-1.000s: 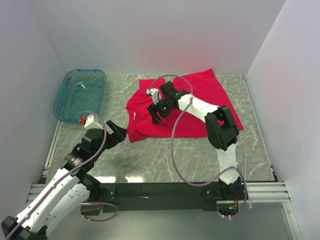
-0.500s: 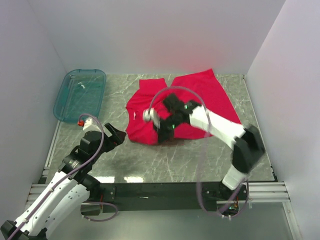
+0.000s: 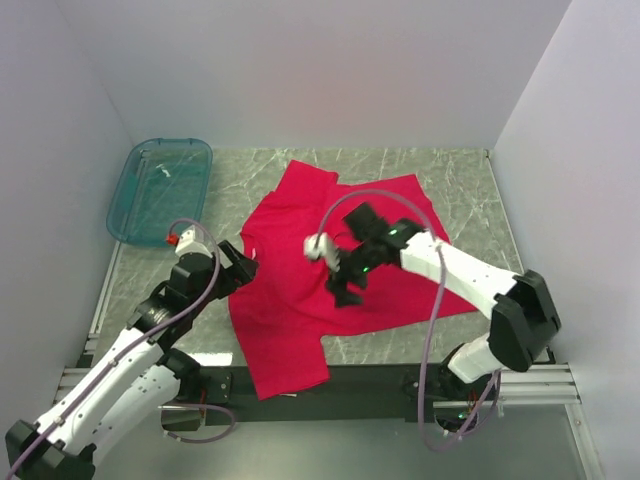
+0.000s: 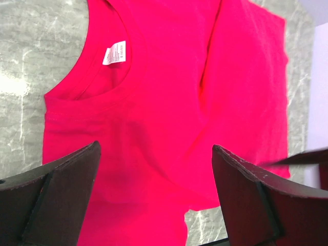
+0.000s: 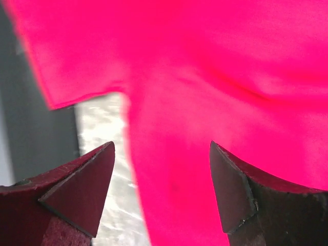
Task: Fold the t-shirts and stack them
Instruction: Flatten the tshirt out
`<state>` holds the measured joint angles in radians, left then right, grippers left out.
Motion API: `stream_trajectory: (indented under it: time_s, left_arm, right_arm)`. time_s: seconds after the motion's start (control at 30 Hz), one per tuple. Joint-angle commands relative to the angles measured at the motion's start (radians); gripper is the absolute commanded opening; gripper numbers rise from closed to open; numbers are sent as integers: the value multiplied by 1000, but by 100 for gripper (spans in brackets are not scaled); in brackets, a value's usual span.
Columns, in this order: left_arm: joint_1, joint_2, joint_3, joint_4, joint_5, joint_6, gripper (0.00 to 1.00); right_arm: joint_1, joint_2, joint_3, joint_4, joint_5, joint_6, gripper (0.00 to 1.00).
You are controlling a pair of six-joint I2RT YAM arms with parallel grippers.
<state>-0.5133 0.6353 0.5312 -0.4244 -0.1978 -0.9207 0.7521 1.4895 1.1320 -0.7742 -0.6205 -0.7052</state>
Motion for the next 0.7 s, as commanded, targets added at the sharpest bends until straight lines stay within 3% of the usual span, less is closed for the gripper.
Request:
stream_trajectory:
  time_s: [0.0, 0.23, 0.37, 0.57, 0.67]
  left_arm:
    - [7, 96, 71, 99, 31, 49, 95]
    - [105, 456, 220, 280, 75, 187, 94]
    - [185, 779, 400, 317, 138, 284, 88]
    - [242, 1111, 732, 225, 218, 359, 80]
    - [245, 1150, 816, 194, 248, 364, 77]
  right_arm:
    - [-115, -112, -17, 94, 31, 88, 80]
    - [-505, -126, -96, 222, 13, 309, 77]
    - [-716, -140, -107, 289, 39, 403, 76]
    - [-856, -49, -66, 251, 174, 471, 73]
    - [-905, -9, -100, 251, 296, 461, 73]
